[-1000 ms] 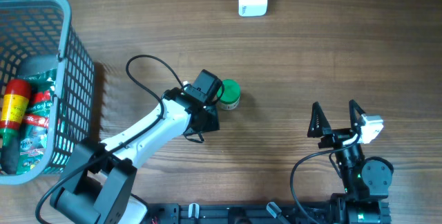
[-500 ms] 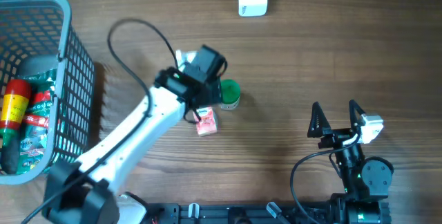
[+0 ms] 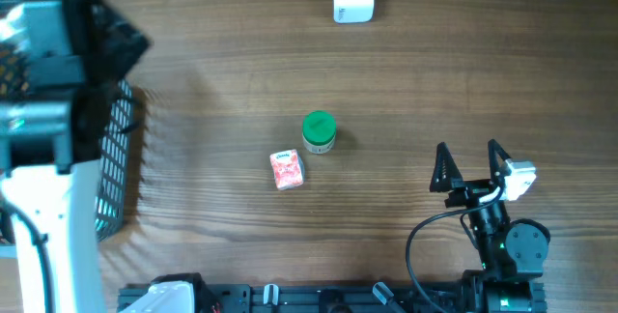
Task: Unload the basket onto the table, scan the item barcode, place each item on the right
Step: 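Reach into the basket and grasp the mint-green wet-wipe pack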
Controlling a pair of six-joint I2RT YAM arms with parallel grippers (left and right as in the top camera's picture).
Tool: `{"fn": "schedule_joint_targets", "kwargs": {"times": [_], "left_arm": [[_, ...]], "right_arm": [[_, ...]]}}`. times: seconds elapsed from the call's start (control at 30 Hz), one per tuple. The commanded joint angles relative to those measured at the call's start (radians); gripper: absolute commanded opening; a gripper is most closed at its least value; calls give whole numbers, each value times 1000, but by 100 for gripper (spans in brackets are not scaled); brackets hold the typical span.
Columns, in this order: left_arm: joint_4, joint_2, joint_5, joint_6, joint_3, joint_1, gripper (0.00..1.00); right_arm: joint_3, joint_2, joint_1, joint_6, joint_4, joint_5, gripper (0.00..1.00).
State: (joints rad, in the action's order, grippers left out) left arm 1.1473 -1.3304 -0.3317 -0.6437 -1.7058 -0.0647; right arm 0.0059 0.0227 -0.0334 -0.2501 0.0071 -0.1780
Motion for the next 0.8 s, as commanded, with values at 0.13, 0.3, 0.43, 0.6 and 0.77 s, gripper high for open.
{"fn": "schedule_joint_targets", "kwargs": {"times": [0.13, 0.3, 0.43, 0.6, 0.77], "left_arm": [[169, -75, 236, -105, -8, -525, 100], [265, -203, 237, -56, 26, -650, 100], [251, -361, 238, 161, 112, -654, 100], [209, -533, 229, 226, 172, -651, 100], [183, -602, 226, 225, 245, -651, 98]], "right_arm": [[0, 2, 8, -14, 5, 14, 100], [0, 2, 8, -14, 5, 14, 100], [0, 2, 8, -14, 5, 14, 100], [0, 2, 8, -14, 5, 14, 100], [0, 2, 8, -14, 5, 14, 100]]}}
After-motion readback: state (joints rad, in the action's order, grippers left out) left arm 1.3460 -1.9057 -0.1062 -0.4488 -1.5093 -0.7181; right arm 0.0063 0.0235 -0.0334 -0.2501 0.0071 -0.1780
